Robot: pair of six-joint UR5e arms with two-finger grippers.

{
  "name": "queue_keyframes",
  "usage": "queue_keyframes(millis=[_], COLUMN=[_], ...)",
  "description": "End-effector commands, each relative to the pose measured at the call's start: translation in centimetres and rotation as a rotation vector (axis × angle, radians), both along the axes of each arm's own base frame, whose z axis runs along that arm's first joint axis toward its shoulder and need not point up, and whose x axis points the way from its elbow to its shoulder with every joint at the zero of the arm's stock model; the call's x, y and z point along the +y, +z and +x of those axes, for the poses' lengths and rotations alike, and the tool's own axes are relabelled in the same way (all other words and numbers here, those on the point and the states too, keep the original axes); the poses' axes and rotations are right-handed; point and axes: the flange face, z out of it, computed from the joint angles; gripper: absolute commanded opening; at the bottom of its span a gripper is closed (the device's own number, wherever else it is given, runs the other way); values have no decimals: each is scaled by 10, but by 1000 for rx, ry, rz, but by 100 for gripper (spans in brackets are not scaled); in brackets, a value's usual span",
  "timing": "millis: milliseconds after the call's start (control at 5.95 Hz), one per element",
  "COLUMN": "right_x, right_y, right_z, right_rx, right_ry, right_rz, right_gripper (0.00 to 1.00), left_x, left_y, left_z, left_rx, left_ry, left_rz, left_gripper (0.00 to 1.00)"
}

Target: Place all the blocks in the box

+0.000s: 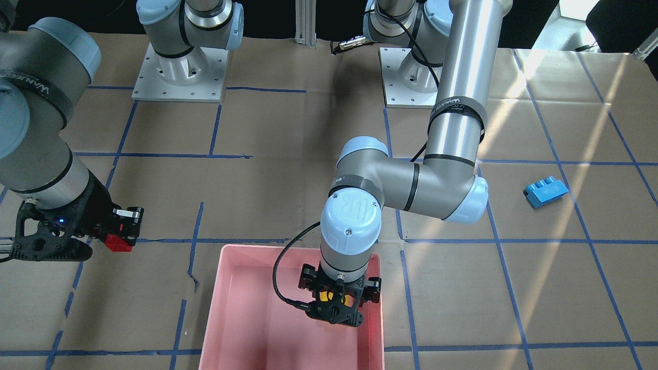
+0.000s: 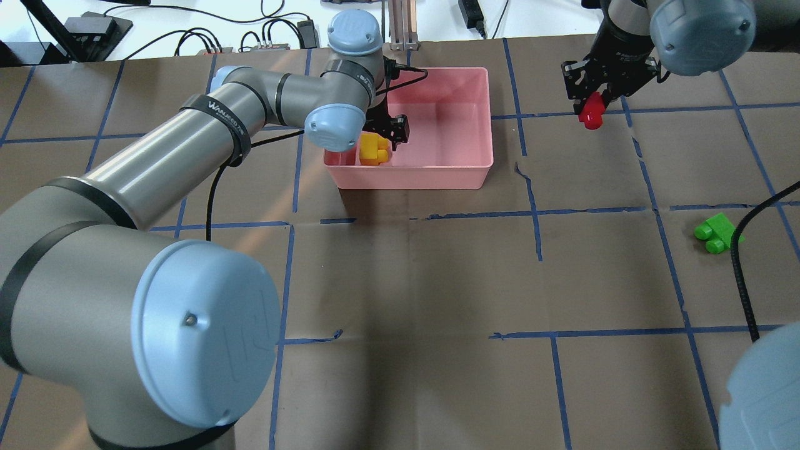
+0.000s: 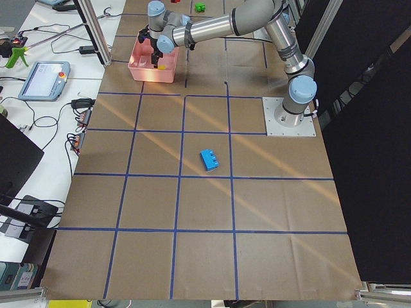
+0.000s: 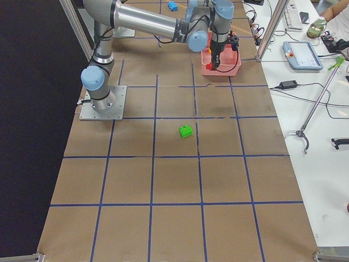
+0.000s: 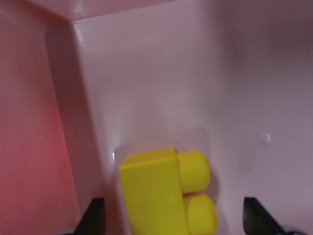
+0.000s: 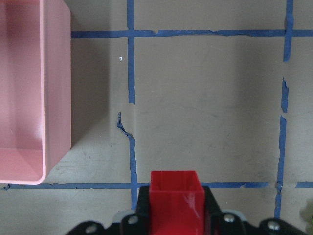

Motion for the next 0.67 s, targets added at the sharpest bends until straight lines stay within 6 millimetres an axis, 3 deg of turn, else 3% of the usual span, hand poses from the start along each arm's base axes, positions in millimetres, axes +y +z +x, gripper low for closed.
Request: queue_keyframes(millis=[0, 168, 504], right_x=[-2, -1, 2], right_y=[-2, -5, -16], right_z=[2, 27, 99], right_rx=[-6, -7, -14], right_ry=[-23, -34, -60], right_rz=[-1, -5, -26], right_gripper=[26, 26, 26], left_x=[27, 32, 61], left_y=[93, 122, 133], left_z=[50, 118, 247], left_rx=[17, 15, -3], left_ry=[58, 133, 93], left_rz=[7, 38, 68], left_gripper=[99, 99, 99])
